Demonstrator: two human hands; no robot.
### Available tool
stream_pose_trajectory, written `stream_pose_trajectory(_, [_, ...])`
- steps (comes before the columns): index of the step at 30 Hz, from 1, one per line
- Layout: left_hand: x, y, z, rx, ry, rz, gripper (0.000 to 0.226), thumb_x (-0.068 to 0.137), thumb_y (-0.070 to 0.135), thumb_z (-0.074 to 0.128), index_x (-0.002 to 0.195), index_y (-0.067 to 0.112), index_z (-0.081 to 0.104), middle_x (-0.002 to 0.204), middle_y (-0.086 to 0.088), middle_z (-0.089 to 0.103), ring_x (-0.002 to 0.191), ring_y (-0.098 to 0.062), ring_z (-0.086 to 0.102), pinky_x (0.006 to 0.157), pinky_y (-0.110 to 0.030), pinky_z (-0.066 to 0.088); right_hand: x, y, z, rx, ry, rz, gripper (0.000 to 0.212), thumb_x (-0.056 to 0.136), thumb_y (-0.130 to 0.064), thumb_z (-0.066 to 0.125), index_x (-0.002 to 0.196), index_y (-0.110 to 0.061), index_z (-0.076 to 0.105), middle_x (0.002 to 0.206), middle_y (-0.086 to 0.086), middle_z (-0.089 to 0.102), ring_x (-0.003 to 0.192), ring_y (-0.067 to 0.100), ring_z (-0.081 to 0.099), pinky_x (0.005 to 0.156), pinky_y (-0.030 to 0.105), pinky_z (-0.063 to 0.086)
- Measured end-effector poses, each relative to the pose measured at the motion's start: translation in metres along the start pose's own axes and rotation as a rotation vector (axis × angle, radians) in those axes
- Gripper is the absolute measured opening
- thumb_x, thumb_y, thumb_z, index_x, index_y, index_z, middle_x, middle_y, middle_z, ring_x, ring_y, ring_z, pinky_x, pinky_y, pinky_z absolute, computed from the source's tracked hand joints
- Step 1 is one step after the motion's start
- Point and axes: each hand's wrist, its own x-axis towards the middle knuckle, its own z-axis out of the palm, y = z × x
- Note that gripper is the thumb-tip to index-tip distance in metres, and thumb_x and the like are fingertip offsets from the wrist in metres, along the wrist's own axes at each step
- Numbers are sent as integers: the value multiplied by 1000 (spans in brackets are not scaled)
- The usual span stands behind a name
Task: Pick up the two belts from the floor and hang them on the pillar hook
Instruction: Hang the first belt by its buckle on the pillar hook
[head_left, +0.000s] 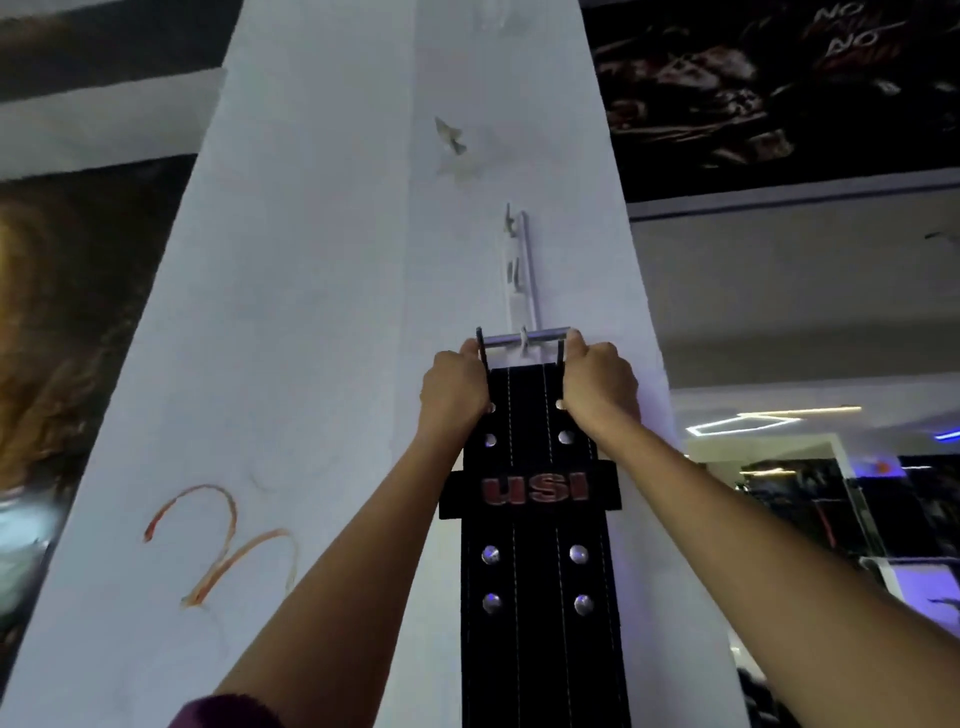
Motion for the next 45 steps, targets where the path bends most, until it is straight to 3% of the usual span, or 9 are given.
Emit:
stream_pose_trajectory(4, [-26, -19, -15, -495, -171, -22, 36, 98, 35, 39, 85, 10, 61, 79, -10, 63, 67, -23, 60, 61, -31, 46, -20, 14, -11, 155, -77, -132, 38, 97, -39, 27, 90, -11, 53, 81, 9, 55, 69, 27, 50, 56, 29, 36])
stream_pose_trajectory(8, [-49, -46, -48, -801, -398, 29, 21, 86, 10, 59, 105, 13, 68, 94, 3, 75, 89, -12, 71, 72, -23, 56, -32, 30, -30, 633, -413, -103, 14, 89, -8, 44, 96, -14, 56, 76, 2, 54, 69, 18, 54, 53, 22, 48])
stream_pose_trajectory(11, [-50, -30, -42, -659, -259, -7, 14, 81, 12, 68, 93, 4, 69, 80, -4, 75, 69, -11, 72, 59, -19, 54, -32, 28, -38, 576, -359, -192, 12, 84, -12, 62, 95, -7, 65, 80, -2, 66, 63, -3, 62, 61, 9, 49])
stream_pose_trajectory(15, [-33, -4, -33, -570, -113, -208, 27, 75, 24, 77, 77, 0, 65, 72, -10, 67, 46, -15, 64, 42, -19, 49, -14, 14, -29, 430, -239, -27, 52, 65, -44, 74, 73, 6, 62, 70, 9, 59, 63, 19, 55, 64, 33, 46])
stream_pose_trajectory(18, [-21, 5, -36, -523, -196, -298, 21, 75, 21, 76, 70, 6, 62, 65, -7, 61, 43, -14, 59, 37, -17, 46, -4, 10, -24, 367, -209, 87, 35, 64, -41, 73, 69, -11, 55, 71, 10, 56, 64, 24, 53, 65, 46, 52])
stream_pose_trajectory(22, [-27, 2, -38, -527, -240, -313, 24, 79, 31, 72, 79, 8, 65, 71, -5, 65, 56, -17, 62, 48, -22, 50, -9, 9, -22, 353, -177, 24, 30, 74, -37, 68, 67, -13, 52, 70, 10, 50, 66, 22, 48, 60, 33, 41])
stream_pose_trajectory(29, [-143, -41, -27, -794, -241, -270, 44, 97, 50, 30, 111, 25, 63, 101, 0, 71, 86, -12, 68, 75, -32, 53, -104, 70, -43, 615, -349, 65, 48, 95, -42, 34, 133, -14, 47, 135, 2, 54, 125, 16, 49, 108, 35, 38])
stream_pose_trajectory(34, [-278, -93, -7, -713, -294, -241, 25, 97, 20, 44, 107, 9, 63, 100, -13, 70, 91, -20, 66, 82, -38, 53, -234, 151, -48, 687, -370, 111, 20, 93, -11, 46, 108, -10, 60, 95, -5, 71, 92, 3, 65, 80, 16, 51])
stream_pose_trajectory(45, [-416, -156, -27, -661, -285, -598, 18, 86, 16, 57, 93, 7, 72, 80, -3, 74, 75, -17, 69, 66, -26, 55, -390, 216, -76, 691, -478, 578, 22, 84, -25, 55, 93, -9, 66, 86, 13, 71, 82, 13, 67, 73, 22, 55])
